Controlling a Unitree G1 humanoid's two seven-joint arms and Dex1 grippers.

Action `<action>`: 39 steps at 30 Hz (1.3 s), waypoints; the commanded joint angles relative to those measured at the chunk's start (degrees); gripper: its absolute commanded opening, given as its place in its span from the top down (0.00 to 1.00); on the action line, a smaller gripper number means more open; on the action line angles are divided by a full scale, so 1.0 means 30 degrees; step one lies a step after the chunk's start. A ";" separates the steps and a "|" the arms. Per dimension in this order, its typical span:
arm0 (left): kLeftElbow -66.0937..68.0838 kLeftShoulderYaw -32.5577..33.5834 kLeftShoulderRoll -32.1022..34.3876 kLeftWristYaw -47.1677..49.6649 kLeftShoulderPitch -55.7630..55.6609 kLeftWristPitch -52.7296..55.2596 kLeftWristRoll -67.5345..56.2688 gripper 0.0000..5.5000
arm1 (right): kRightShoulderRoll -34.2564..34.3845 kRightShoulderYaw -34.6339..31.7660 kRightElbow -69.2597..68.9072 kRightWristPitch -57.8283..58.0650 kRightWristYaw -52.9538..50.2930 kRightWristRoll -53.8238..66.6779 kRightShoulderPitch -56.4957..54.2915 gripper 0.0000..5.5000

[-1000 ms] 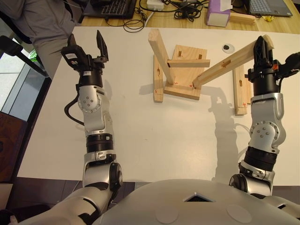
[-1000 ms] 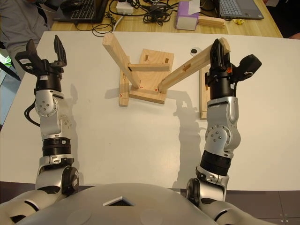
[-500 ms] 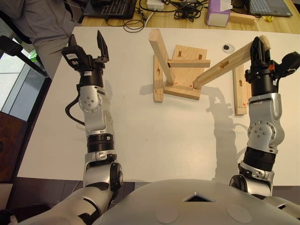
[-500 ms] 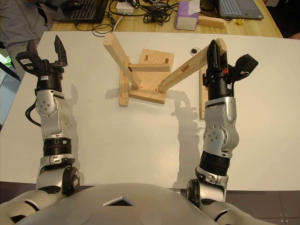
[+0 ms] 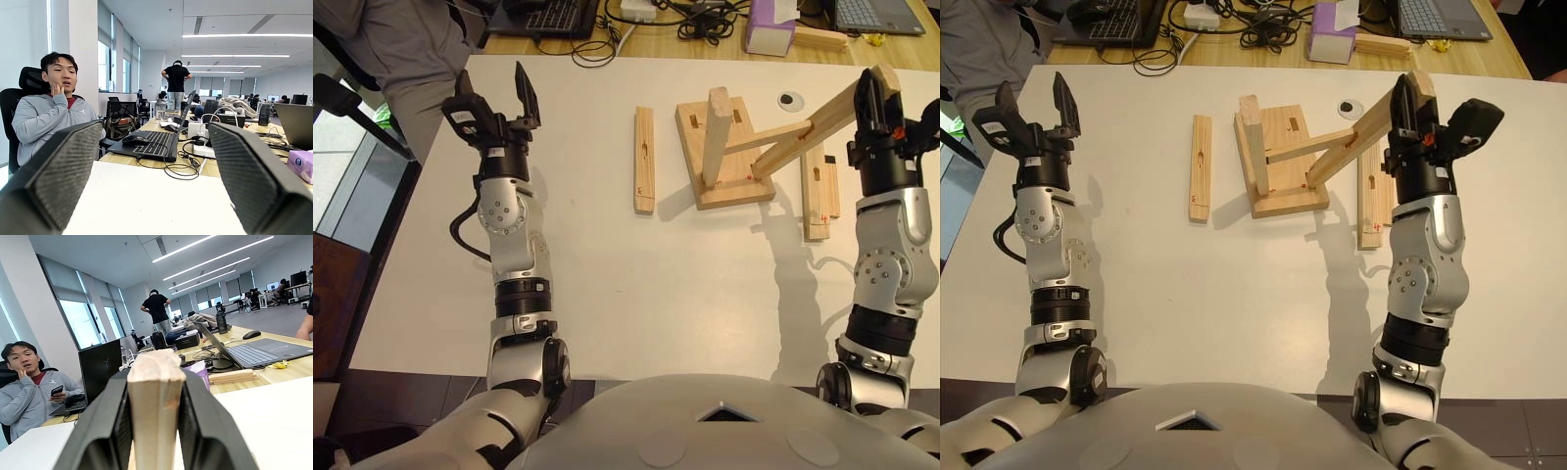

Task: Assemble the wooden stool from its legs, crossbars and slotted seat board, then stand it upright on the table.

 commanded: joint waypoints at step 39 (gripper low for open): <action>-0.0653 -0.0595 -0.0662 0.0070 -0.0026 0.0099 0.0119 0.28 | -0.2765 -0.0410 0.5742 0.4362 0.0799 -0.0756 -0.0658 0.81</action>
